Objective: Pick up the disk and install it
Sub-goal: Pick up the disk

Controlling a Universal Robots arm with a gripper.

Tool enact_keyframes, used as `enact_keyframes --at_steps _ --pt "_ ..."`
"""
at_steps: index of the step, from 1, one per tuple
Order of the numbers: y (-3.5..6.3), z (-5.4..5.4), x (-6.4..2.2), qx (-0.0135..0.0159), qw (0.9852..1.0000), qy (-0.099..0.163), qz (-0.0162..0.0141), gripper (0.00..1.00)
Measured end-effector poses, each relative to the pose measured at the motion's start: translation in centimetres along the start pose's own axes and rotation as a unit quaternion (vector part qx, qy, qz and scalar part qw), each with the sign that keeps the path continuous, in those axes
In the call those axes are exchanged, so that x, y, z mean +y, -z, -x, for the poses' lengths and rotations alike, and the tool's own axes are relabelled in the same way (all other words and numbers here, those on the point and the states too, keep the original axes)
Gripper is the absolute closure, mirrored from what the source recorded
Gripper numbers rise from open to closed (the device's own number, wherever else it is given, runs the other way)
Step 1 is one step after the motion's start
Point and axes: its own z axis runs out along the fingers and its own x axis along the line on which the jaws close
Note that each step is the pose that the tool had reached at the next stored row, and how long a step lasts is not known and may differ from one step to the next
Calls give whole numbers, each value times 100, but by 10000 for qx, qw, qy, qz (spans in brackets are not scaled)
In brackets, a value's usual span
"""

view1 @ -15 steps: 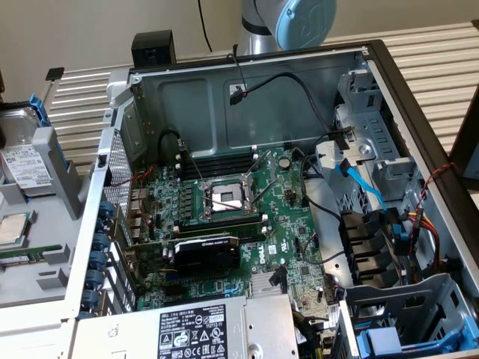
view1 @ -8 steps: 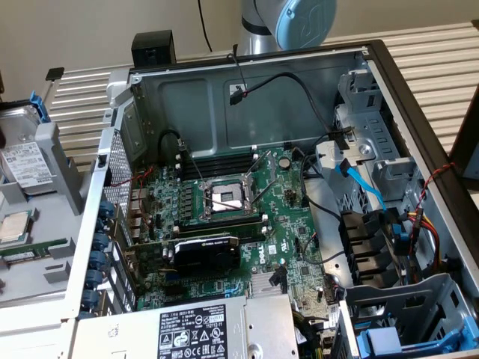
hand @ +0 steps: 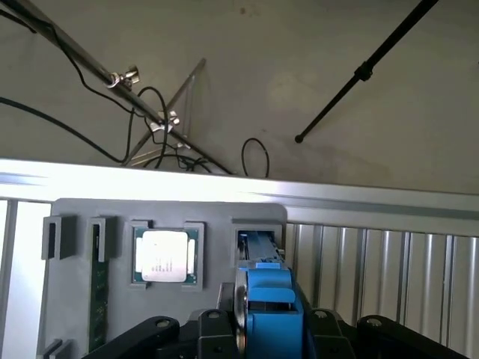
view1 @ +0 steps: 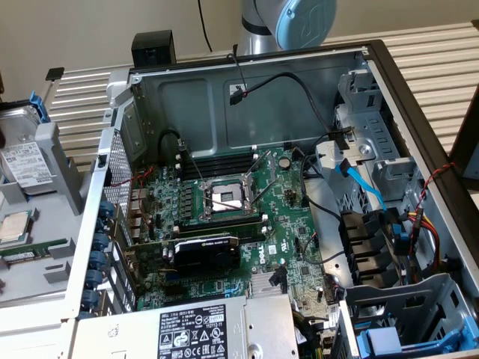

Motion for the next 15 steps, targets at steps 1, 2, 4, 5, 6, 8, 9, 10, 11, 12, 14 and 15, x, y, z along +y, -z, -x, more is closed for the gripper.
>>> enact_keyframes --at_steps 1,2,4,5,6,8,9,10,11,12,14,15 --pt "3 0 0 0 10000 0 -1 62" --pt "4 0 0 0 10000 0 -2 62" --pt "6 0 0 0 10000 0 -2 62" --pt "8 0 0 0 10000 0 -1 62" --pt "8 -1 -1 0 10000 0 -1 62" --pt "8 -2 -3 0 10000 0 0 62" --pt "8 -3 -3 0 10000 0 0 62" --pt "8 -3 -4 0 10000 0 0 62" --pt "7 -3 -4 0 10000 0 0 62" --pt "7 -3 -4 0 10000 0 1 62" --pt "7 -3 -4 0 10000 0 3 62" --pt "6 -3 -4 0 10000 -1 4 62"
